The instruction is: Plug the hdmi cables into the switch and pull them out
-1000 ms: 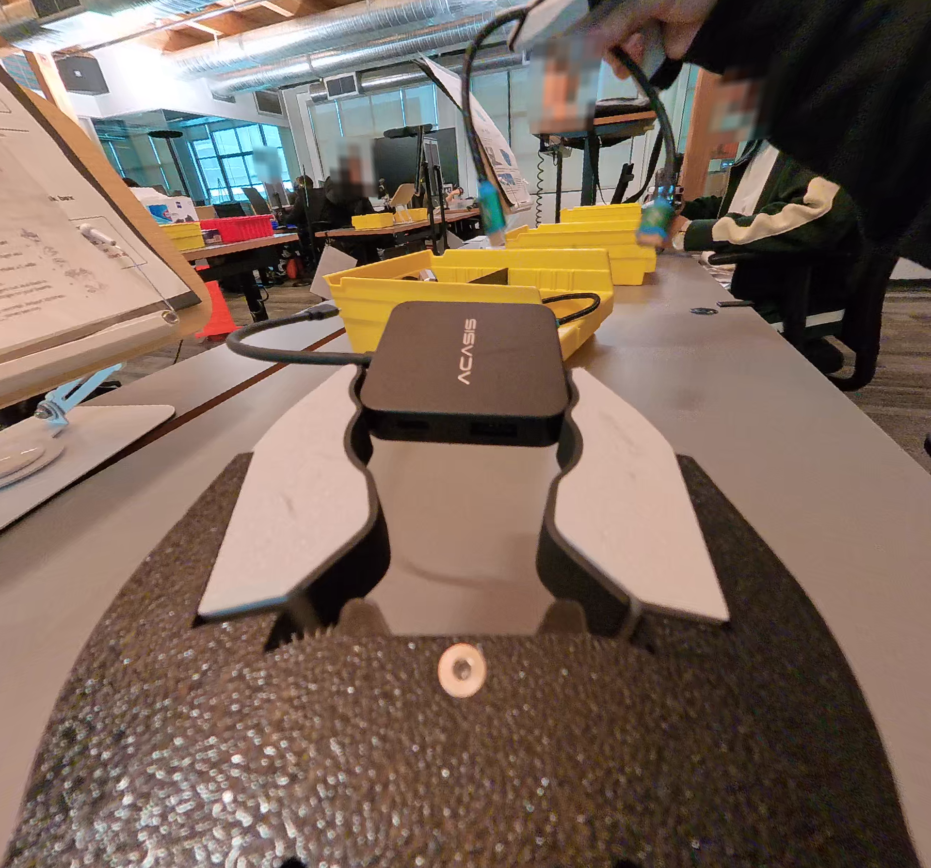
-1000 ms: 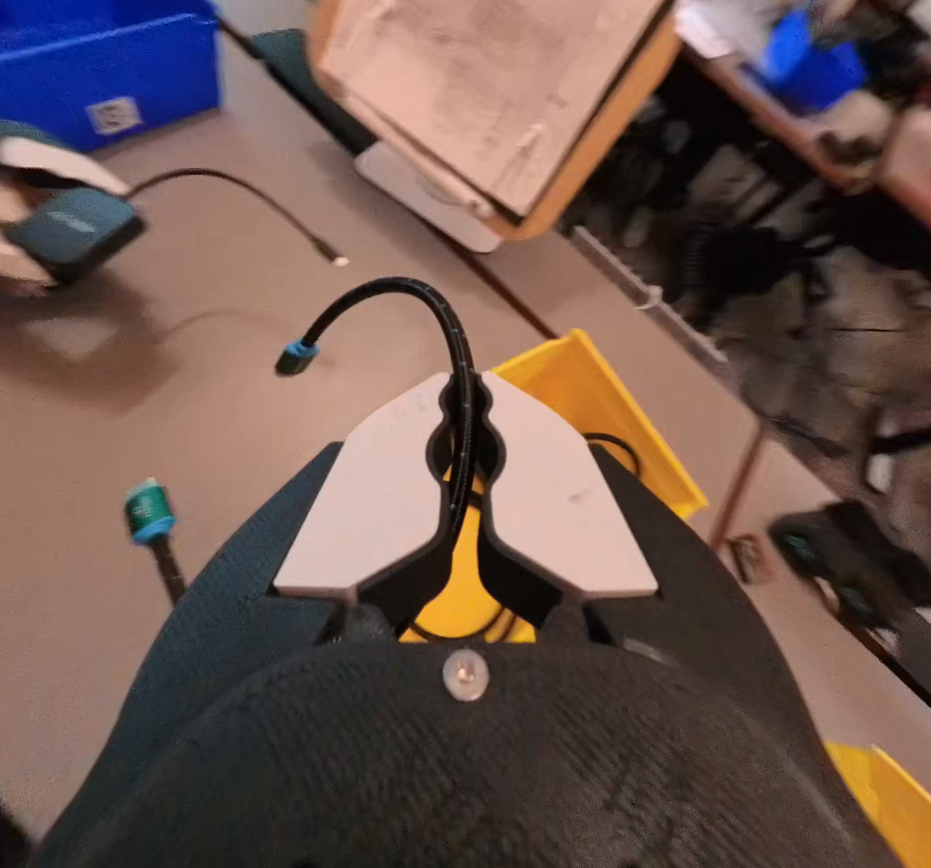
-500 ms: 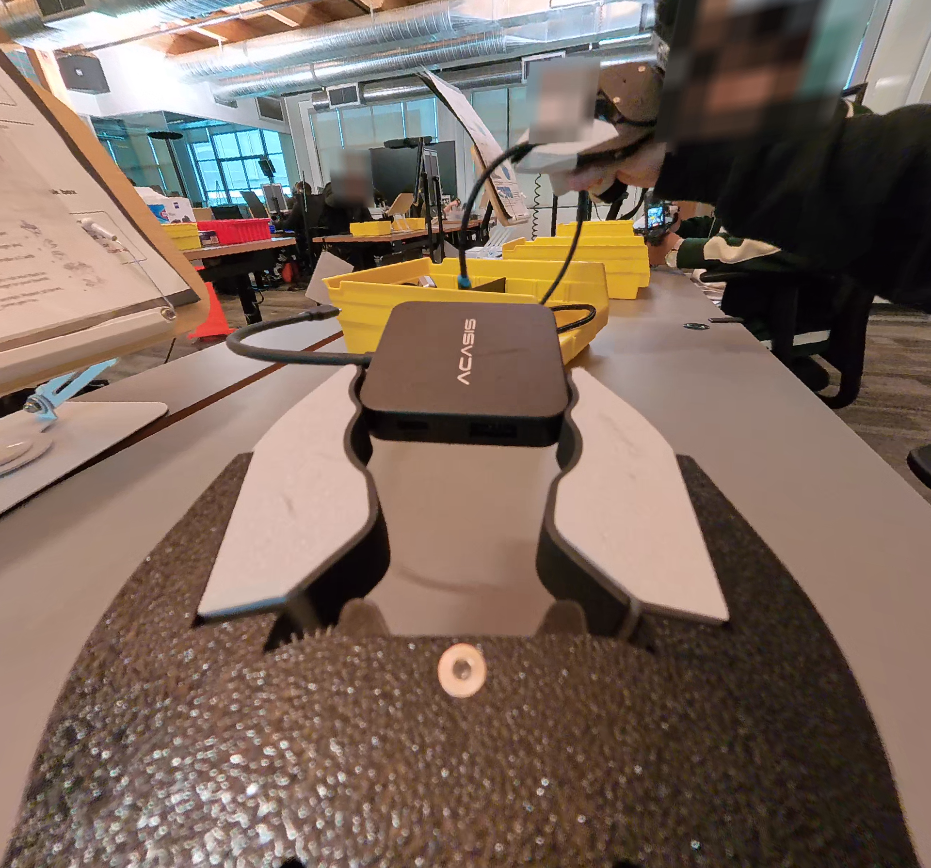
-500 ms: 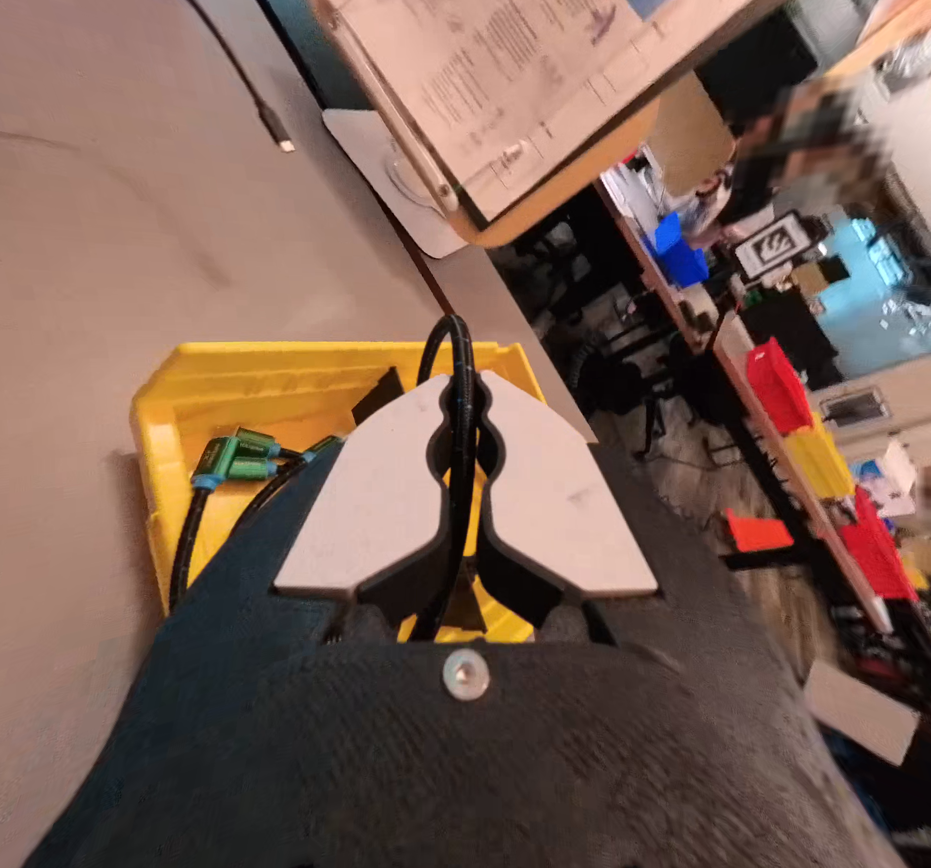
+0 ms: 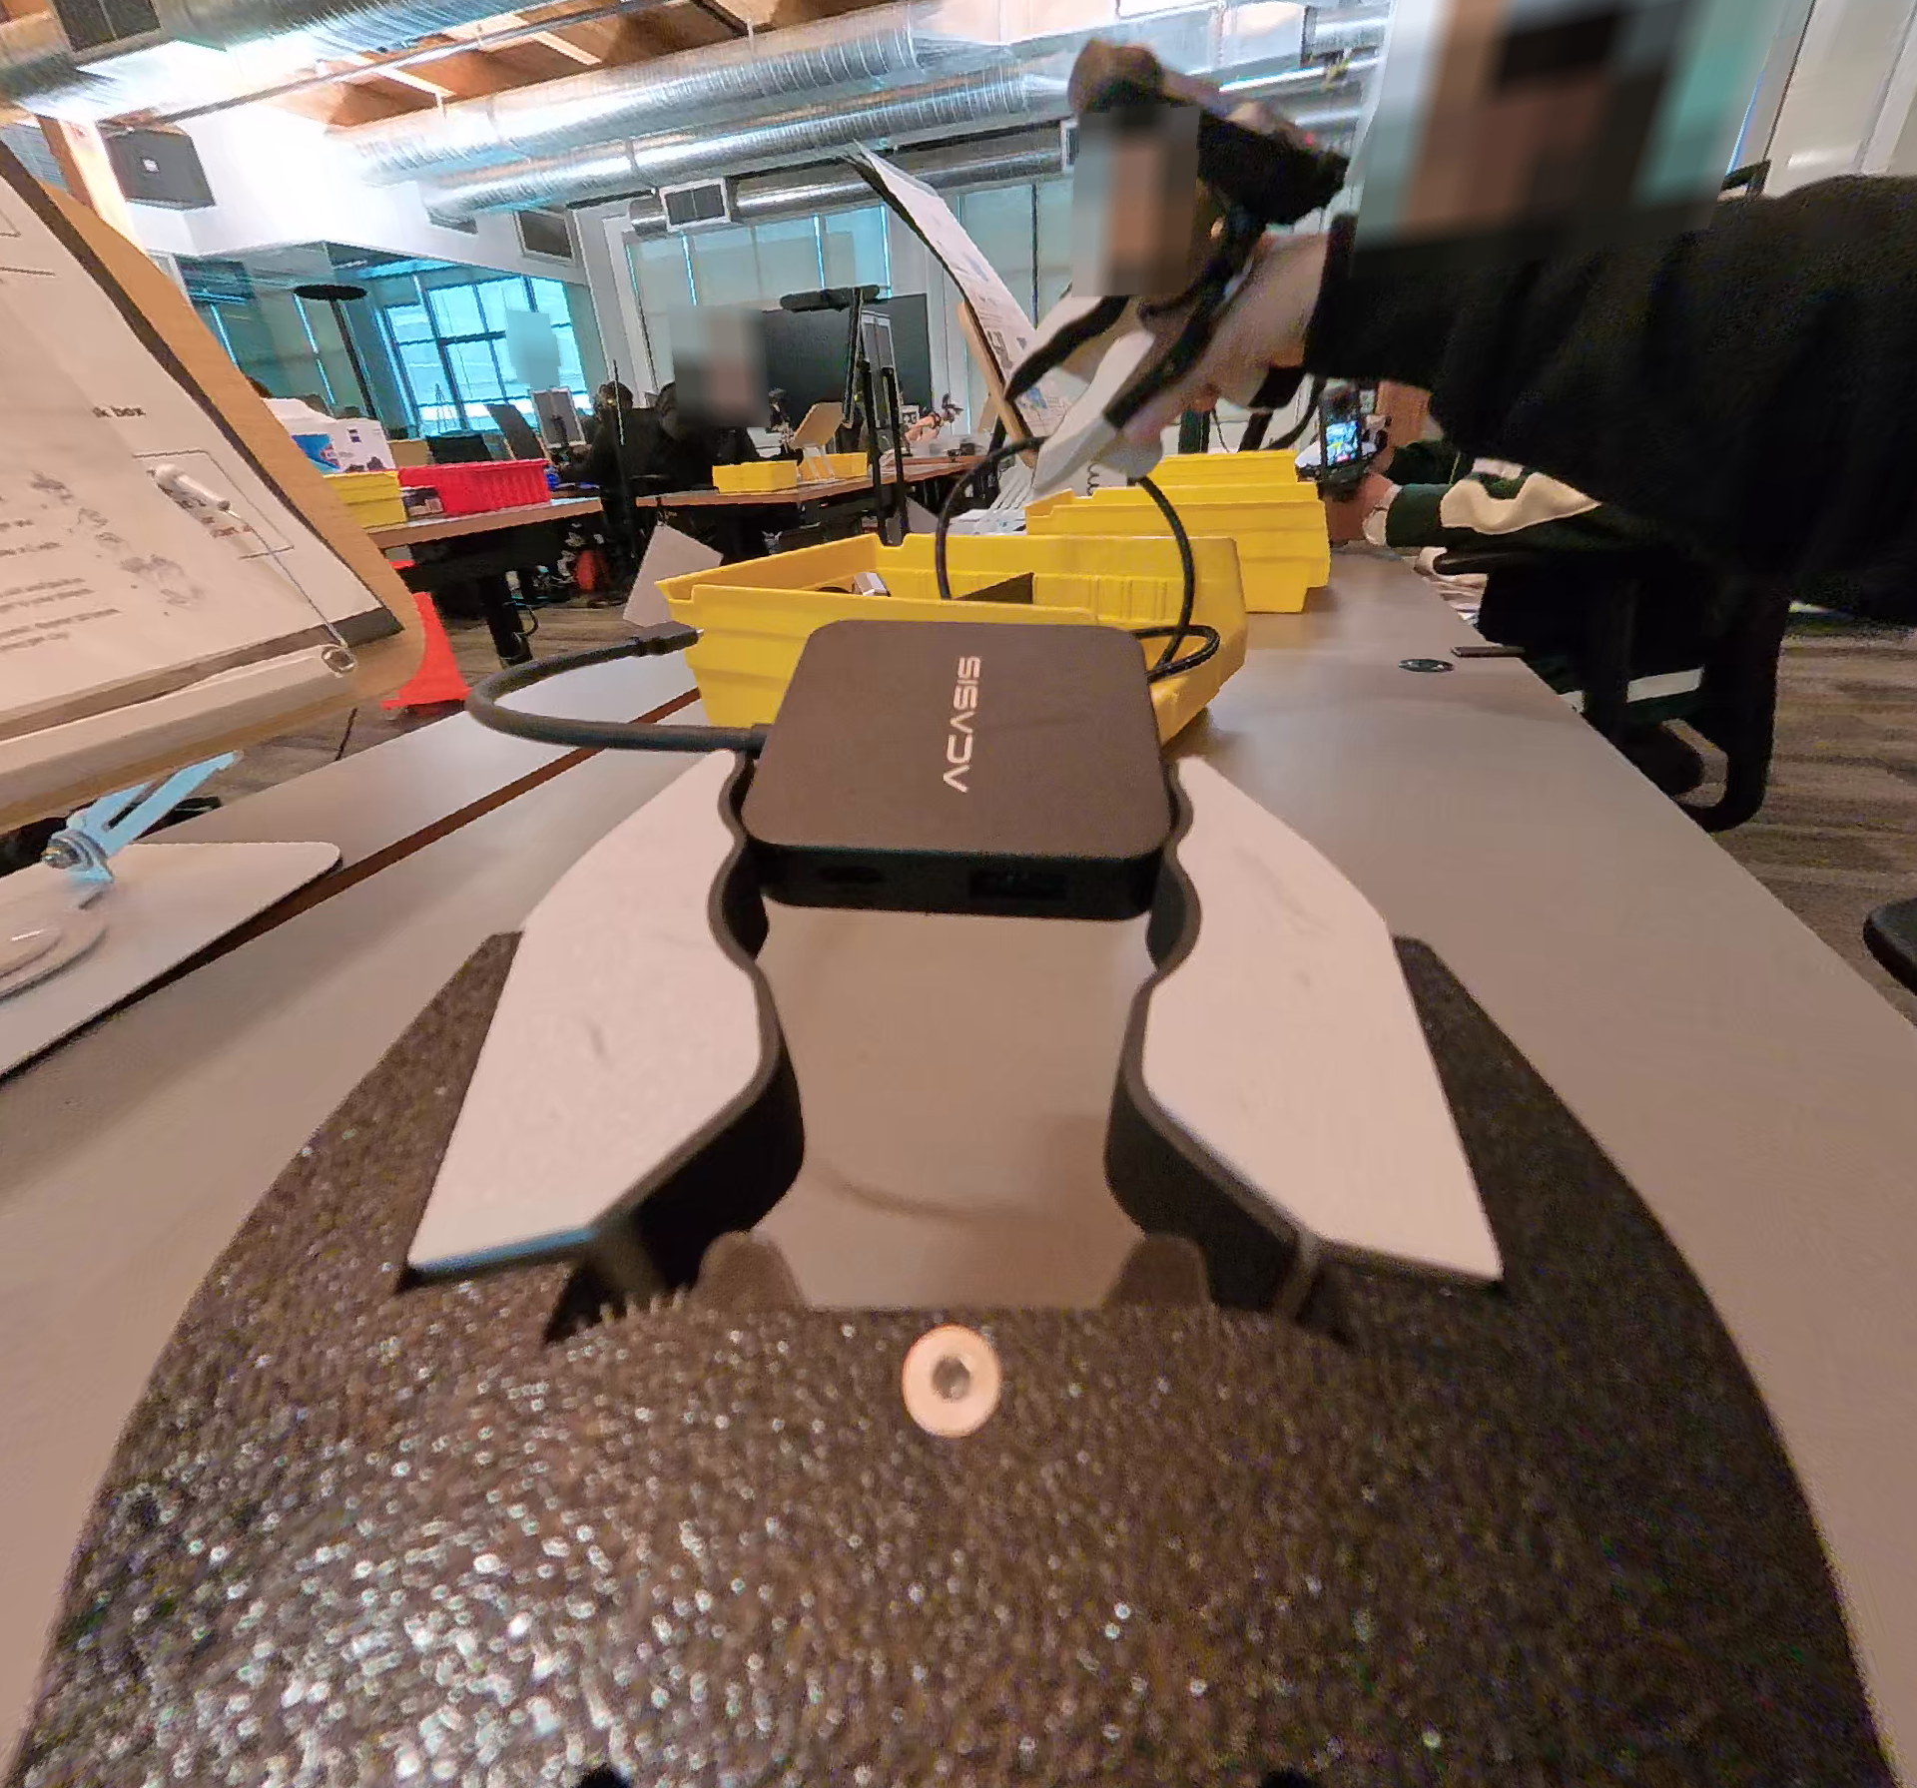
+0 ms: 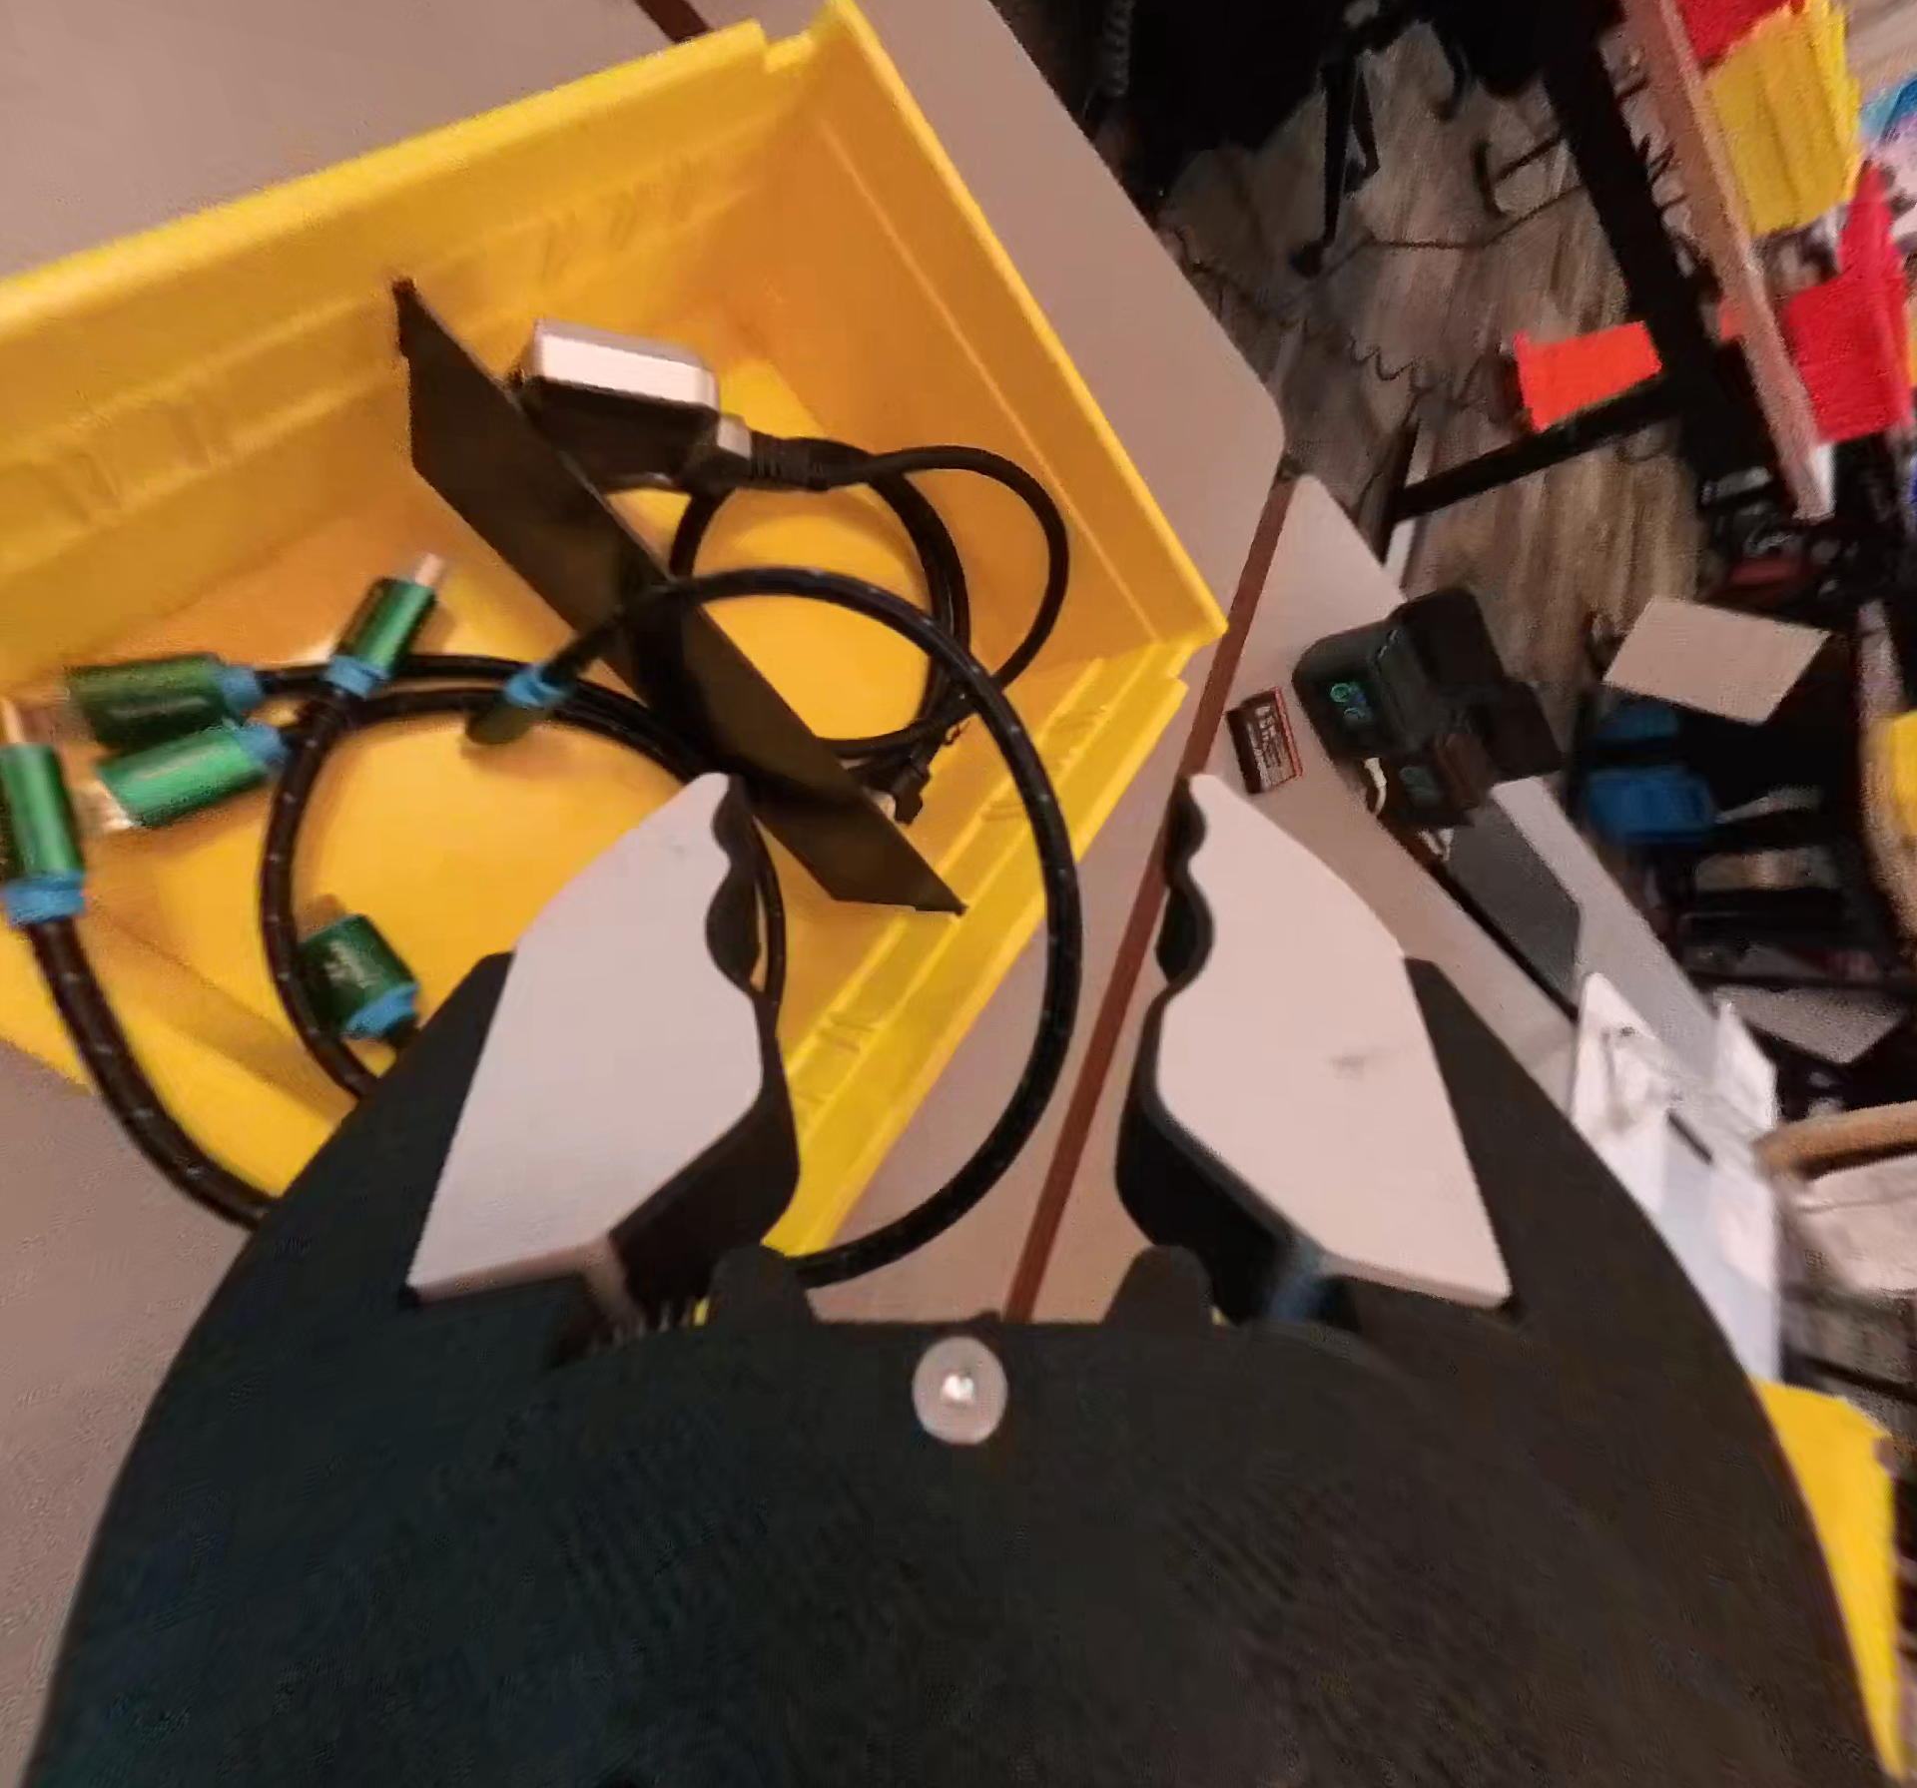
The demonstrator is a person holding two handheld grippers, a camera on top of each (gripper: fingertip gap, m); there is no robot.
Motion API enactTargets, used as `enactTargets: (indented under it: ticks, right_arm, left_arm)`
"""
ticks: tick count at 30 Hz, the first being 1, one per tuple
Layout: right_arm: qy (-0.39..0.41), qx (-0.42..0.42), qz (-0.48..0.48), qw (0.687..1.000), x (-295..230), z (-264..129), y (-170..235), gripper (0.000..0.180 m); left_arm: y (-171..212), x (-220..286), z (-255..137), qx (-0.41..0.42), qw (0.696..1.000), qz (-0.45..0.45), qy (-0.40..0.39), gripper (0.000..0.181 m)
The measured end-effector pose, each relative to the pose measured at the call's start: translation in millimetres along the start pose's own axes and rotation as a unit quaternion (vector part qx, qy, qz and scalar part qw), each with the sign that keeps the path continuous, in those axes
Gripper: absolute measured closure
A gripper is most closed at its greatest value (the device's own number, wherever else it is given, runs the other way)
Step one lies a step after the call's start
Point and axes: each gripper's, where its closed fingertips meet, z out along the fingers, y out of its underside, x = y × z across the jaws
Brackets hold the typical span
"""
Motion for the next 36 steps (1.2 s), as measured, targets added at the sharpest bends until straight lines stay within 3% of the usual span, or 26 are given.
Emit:
enactTargets:
  ticks: [2,4,6,9,12,14,16,17,19,21,22,26,28,31,33,36]
  right_arm:
    - [-0.039,0.034,0.089,0.995,-9,-18,-18,0.075]
    - [-0.173,0.090,0.180,0.964,-55,-42,-52,0.076]
    - [-0.358,0.129,0.211,0.900,-126,-74,-86,0.086]
    - [-0.555,0.085,0.222,0.797,-225,-106,-107,0.092]
    - [-0.655,0.041,0.255,0.710,-288,-120,-129,0.104]
    - [-0.674,0.017,0.280,0.684,-314,-117,-146,0.125]
    - [-0.686,0.019,0.273,0.674,-331,-116,-159,0.129]
    - [-0.682,0.024,0.262,0.682,-337,-113,-163,0.129]
    - [-0.687,0.039,0.225,0.689,-345,-111,-166,0.160]
    - [-0.693,0.048,0.220,0.684,-342,-112,-172,0.165]
    - [-0.678,0.043,0.210,0.703,-339,-108,-171,0.165]
    - [-0.552,0.047,0.113,0.824,-278,-74,-158,0.165]
    - [-0.425,0.043,0.062,0.902,-212,-42,-149,0.165]
    - [-0.224,-0.010,-0.027,0.974,-98,-1,-124,0.166]
    - [-0.135,-0.076,-0.108,0.982,-35,17,-96,0.166]
    - [-0.116,-0.183,-0.145,0.965,11,37,-56,0.166]
  left_arm:
    - [0,1,1,-0.002,1.000,0.010,-0.001,0.109]
    - [-2,1,2,-0.002,1.000,0.025,-0.007,0.109]
    - [-6,4,4,0.003,0.998,0.055,-0.016,0.109]
    - [-11,13,10,0.019,0.996,0.084,-0.015,0.109]
    - [-10,28,17,0.029,0.993,0.115,0.000,0.109]
    - [-2,33,21,0.013,0.989,0.149,0.000,0.109]
    - [4,35,24,-0.010,0.983,0.182,-0.006,0.109]
    - [6,36,24,-0.017,0.980,0.196,-0.010,0.109]
    - [3,34,24,-0.014,0.978,0.208,-0.025,0.108]
    - [2,27,24,-0.016,0.980,0.192,-0.044,0.108]
    - [4,23,24,-0.022,0.981,0.183,-0.058,0.101]
    - [-6,10,17,-0.002,0.987,0.132,-0.086,0.097]
    - [-13,5,13,0.019,0.990,0.104,-0.095,0.102]
    - [-13,0,10,0.023,0.991,0.090,-0.099,0.107]
    - [-10,2,12,0.013,0.992,0.088,-0.093,0.110]
    - [-3,6,15,-0.004,0.993,0.090,-0.080,0.111]
